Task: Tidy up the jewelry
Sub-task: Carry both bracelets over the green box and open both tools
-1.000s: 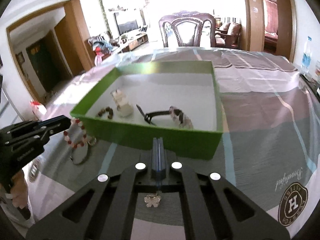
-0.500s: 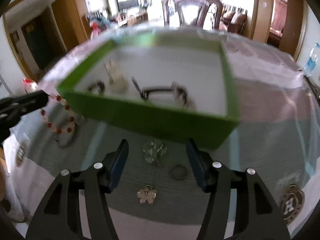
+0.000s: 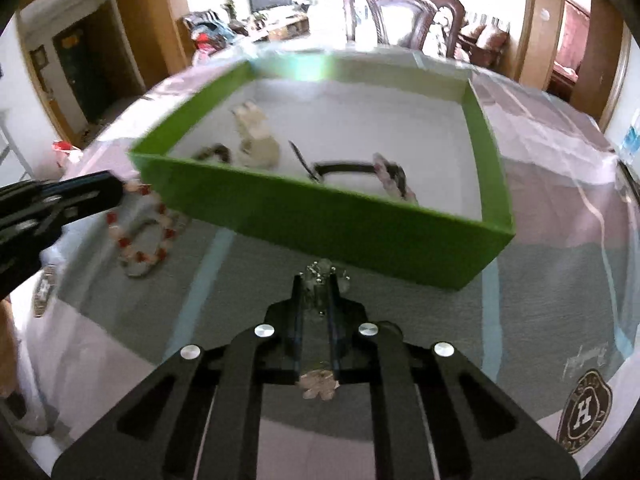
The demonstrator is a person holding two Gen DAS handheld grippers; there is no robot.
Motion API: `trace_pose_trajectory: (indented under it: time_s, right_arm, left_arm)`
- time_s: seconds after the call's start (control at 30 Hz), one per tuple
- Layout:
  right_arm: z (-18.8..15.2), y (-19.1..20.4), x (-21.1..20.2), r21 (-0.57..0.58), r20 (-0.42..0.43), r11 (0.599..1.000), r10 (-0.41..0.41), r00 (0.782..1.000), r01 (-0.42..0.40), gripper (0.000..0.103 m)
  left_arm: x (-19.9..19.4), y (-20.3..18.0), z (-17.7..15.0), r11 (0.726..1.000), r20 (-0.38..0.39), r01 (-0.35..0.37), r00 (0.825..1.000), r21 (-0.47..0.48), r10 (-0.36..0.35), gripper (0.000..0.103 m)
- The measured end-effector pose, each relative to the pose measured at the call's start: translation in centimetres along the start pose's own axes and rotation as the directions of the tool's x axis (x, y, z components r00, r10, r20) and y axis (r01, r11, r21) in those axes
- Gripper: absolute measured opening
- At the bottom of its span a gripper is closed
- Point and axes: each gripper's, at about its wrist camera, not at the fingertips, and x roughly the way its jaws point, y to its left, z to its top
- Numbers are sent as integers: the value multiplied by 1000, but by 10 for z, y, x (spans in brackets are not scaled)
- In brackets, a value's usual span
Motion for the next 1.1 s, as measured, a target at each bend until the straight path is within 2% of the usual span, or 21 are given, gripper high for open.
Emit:
trace_pose_trajectory:
  time_s: [0.1, 0.2, 0.3, 0.37, 0.47, 0.7, 0.83, 0.87, 0.93, 1.0, 1.1]
  right_arm:
    - [17, 4, -40, -11, 95, 1000, 2, 995, -1, 11]
    - [42, 2, -77, -6, 203, 1000, -25, 979, 26, 11]
    - [66, -5, -86, 11, 263, 996, -84, 961, 84, 11]
    - [76, -13, -78, 23, 259, 995, -99, 961, 97, 11]
    - [85, -23, -51, 50, 211, 993, -111, 971, 103, 11]
    - [81, -36, 31, 95, 61, 989, -119, 991, 113, 11]
    - [78, -37, 39, 115, 51, 986, -129, 990, 123, 12]
    - [78, -38, 38, 123, 57, 985, -130, 990, 123, 14]
    - [76, -38, 29, 137, 67, 984, -125, 990, 115, 22]
    - [72, -37, 16, 141, 90, 985, -118, 989, 104, 35]
    - [60, -33, -9, 124, 107, 987, -112, 988, 99, 44]
  left_arm:
    - [-13, 4, 13, 1000, 38, -19, 999, 6, 19, 8]
    - [-26, 5, 30, 999, 96, -32, 995, 8, 31, 8]
    - [-32, 5, 52, 999, 160, -37, 986, -5, 37, 8]
    - [-28, 5, 66, 999, 182, -42, 982, -6, 42, 8]
    - [-11, 4, 80, 998, 182, -61, 981, -13, 62, 8]
    - [43, 6, 89, 997, 82, -73, 994, -13, 74, 8]
    - [57, 6, 87, 997, 60, -78, 995, -3, 78, 10]
    - [59, 5, 86, 998, 62, -69, 996, 7, 69, 13]
    - [59, 1, 86, 997, 68, -78, 995, 25, 76, 29]
    - [53, -2, 83, 995, 84, -92, 993, 44, 88, 35]
    - [43, -2, 72, 994, 63, -86, 995, 65, 82, 42]
